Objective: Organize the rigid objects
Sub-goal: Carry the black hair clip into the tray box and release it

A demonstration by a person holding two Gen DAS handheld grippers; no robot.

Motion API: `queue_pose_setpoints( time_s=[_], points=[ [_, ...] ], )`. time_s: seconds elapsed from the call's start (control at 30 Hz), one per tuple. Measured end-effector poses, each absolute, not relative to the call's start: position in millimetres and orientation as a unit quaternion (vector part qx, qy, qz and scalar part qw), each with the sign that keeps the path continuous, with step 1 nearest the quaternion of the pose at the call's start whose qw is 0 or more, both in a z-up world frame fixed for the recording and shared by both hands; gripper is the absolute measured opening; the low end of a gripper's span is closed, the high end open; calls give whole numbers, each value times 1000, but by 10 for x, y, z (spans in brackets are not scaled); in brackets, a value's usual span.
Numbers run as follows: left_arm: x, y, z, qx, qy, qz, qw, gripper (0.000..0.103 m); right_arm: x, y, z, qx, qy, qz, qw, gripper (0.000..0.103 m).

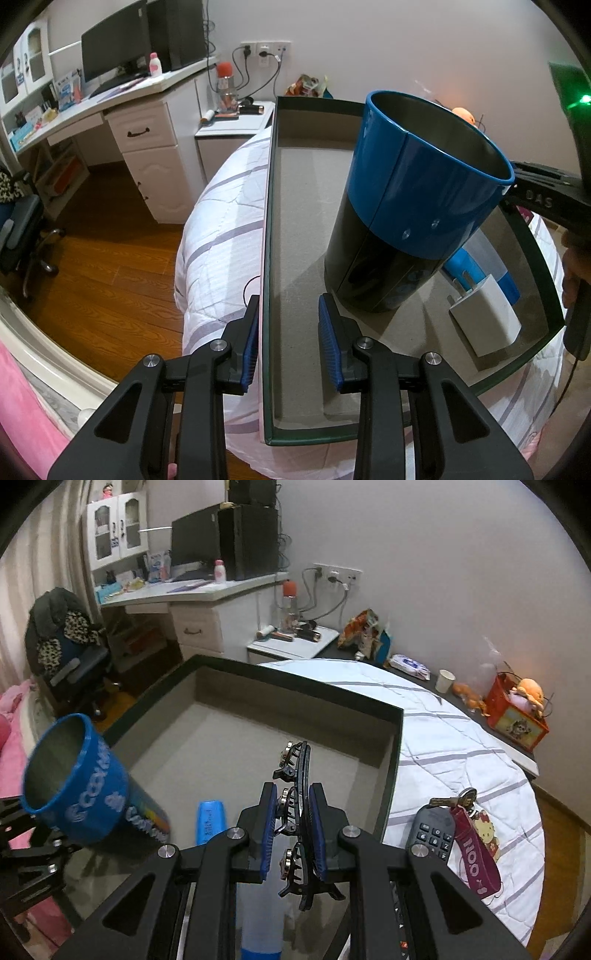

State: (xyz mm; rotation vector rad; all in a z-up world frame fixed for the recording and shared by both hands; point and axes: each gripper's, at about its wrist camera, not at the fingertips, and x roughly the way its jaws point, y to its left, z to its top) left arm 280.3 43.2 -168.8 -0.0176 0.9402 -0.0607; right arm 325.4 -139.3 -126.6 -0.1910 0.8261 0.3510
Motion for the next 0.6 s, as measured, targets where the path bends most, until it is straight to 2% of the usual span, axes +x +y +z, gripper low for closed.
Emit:
queue_pose_setpoints(
  time_s=[0.47, 0.5, 0.57, 0.6],
  points=[
    [2814, 421, -1684, -7, 453, -28, 891, 30, 3275, -1518, -1225, -76, 387, 141, 908, 19],
    [2819, 416, -1684, -6, 454, -28, 891, 30, 3272, -1533, -1213, -72, 384, 142, 909, 23],
    [2821, 406, -1684, -4, 454, -26, 891, 30, 3240, -1560, -1183, -64, 376, 143, 913, 44],
    [2814, 412, -1687, -4, 454, -26, 891, 30, 3222, -1580, -1161, -60, 369, 141, 917, 60]
  ],
)
